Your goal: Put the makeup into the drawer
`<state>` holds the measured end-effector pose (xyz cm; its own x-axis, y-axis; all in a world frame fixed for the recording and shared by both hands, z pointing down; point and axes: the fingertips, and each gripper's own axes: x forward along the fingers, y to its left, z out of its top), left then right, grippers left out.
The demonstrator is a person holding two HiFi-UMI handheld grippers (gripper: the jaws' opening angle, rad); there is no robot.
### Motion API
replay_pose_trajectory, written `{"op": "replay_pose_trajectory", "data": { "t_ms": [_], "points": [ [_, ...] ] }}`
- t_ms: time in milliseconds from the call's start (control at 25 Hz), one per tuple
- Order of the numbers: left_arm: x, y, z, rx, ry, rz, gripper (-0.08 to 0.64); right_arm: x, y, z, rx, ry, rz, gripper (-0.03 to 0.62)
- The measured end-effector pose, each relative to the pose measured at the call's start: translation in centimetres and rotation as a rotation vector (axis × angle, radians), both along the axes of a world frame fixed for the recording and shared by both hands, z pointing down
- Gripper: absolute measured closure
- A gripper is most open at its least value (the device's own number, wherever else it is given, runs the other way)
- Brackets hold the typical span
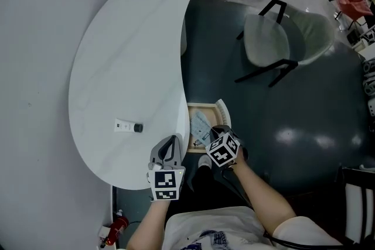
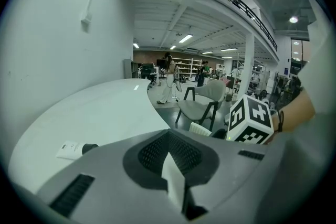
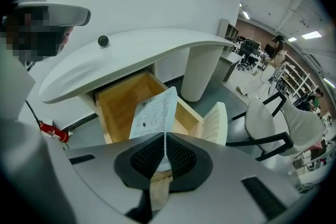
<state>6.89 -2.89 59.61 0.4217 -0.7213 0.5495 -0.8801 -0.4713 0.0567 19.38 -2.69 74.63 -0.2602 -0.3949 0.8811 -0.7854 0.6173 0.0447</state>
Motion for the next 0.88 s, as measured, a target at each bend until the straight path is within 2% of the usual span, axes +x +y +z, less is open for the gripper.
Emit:
{"op": "replay_pose_trajectory", "data": {
  "t_ms": [360,600,880],
  "points": [
    [0.3,0.1,0.3,-0.008,-0.002,0.002,0.518,0.1,0.0,1.5,-0.017,0.033,-0.008,0.563],
    [0.2,0.4,0.6,-0.015,-0.002,-0.002,0.518,-0.3,0.3,2.7,-0.028,0.135,-0.075,0.563],
    [-0.2,0.3,0.8,-0.017,-0.002,-0.009,0.518,0.0,0.2,3.5,-0.047,0.201,-0.07,0.563]
  ]
}}
